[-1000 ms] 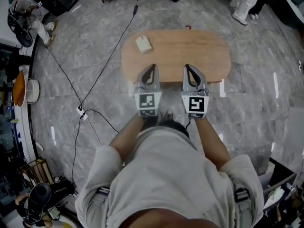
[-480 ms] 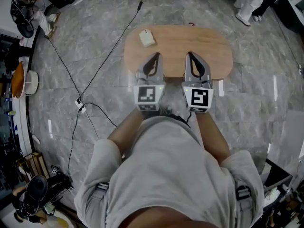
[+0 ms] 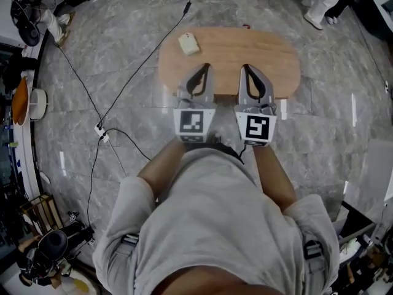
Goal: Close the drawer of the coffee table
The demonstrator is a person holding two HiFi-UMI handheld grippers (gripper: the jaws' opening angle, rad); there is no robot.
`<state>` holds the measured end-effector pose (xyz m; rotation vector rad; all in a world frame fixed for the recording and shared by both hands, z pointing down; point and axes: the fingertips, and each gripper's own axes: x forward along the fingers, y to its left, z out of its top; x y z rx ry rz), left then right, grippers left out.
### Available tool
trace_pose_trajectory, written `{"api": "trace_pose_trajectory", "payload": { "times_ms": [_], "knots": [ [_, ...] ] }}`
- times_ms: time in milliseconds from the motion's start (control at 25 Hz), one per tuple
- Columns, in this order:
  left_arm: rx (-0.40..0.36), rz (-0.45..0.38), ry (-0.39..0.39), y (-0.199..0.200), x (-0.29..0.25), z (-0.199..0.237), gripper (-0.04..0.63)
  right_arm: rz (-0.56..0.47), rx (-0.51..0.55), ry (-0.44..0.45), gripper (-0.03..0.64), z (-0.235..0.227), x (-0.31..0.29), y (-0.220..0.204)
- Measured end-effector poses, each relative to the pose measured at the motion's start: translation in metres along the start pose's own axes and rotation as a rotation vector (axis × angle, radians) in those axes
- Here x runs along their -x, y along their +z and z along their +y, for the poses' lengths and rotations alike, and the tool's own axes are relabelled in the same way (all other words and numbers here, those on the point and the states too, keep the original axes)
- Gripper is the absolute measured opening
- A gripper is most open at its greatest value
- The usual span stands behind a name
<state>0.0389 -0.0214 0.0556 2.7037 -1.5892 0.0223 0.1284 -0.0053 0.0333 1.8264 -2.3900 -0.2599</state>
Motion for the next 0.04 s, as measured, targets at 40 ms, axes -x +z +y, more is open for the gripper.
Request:
{"api": "trace_pose_trajectory", "payload": {
  "times_ms": [40],
  "knots": [
    [0.005,-0.012,0.003,0.0034,0.0005,-0.0023,0.021,-0.002,0.002,0.000,0.006,-0.0009,0.0009,0.0018]
  ]
}}
